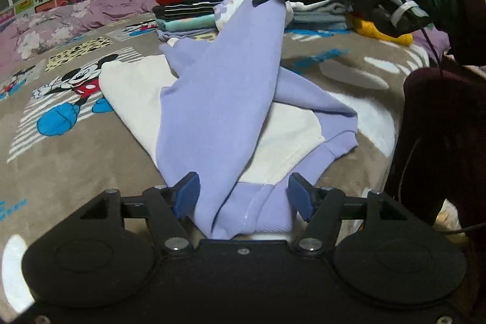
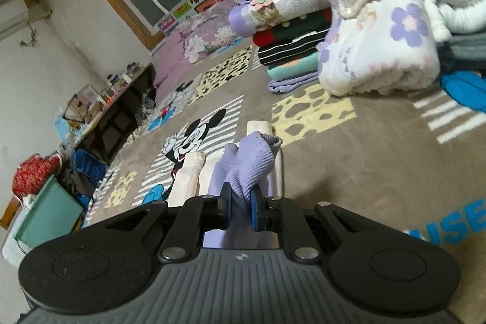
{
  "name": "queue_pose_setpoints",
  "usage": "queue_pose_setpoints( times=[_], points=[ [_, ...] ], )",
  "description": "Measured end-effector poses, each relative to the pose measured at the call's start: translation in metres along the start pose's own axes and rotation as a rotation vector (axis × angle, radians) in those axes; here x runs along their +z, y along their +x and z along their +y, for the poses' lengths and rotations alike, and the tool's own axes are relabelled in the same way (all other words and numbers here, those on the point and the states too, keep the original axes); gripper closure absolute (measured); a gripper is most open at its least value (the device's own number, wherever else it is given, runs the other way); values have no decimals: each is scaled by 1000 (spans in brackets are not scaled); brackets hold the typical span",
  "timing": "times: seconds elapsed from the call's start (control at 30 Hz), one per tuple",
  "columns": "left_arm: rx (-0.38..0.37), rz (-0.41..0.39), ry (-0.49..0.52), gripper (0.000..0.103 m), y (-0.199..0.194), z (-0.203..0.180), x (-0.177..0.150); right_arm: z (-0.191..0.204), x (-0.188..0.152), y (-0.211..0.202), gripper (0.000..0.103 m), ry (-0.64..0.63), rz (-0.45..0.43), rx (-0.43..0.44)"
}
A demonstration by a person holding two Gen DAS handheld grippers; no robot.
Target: Fold clothes
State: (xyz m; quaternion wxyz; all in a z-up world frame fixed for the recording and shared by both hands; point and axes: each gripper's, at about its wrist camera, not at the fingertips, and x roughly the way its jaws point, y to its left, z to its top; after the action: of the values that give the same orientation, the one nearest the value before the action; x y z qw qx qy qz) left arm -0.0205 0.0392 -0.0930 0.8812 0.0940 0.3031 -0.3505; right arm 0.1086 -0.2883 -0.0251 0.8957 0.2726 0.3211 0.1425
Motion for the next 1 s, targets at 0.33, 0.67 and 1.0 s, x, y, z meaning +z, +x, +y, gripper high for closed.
queue_pose_setpoints(
  times=[0.33,0.67,1.0],
  points=[
    [-18,30,19,37,2,6,-9,43,24,41,89,-72,95,-85],
    [-89,22,-41,35,-1,19,-11,84,38,87,89,-147,159,-137],
    [-156,6,-113,35,-4,34,-12,117,39,146,89,-235,221,-170]
  ],
)
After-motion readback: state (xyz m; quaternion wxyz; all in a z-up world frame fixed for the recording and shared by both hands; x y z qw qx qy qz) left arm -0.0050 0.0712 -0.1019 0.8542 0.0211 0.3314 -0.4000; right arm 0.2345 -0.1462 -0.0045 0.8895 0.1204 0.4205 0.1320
